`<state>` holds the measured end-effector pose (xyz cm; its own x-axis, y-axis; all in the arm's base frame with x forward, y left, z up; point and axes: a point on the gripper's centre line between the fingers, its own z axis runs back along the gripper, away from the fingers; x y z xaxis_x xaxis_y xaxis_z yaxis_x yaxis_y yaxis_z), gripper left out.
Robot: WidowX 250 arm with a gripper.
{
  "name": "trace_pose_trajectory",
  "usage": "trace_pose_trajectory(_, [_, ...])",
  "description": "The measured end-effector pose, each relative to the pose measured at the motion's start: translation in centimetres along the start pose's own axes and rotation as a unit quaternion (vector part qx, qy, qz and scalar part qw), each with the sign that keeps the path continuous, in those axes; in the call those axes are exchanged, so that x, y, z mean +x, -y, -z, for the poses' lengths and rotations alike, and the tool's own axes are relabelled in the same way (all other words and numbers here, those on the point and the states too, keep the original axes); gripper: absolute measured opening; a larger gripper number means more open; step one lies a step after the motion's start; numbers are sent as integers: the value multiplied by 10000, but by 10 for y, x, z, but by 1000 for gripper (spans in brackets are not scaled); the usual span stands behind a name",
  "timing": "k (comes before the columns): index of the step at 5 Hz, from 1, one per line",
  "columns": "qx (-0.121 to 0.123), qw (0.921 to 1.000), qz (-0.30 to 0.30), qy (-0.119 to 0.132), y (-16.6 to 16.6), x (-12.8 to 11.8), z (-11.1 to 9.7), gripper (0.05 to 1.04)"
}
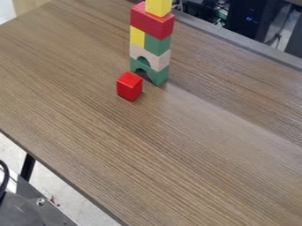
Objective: Put the blue object on the table
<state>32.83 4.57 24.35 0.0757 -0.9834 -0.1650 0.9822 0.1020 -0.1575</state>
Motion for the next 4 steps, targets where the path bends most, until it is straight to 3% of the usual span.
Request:
trace_pose_trajectory(2, [-310,9995,12,82,-10,2,20,999])
trace_pose_trajectory(4, [-216,9997,32,65,-14,3,28,999])
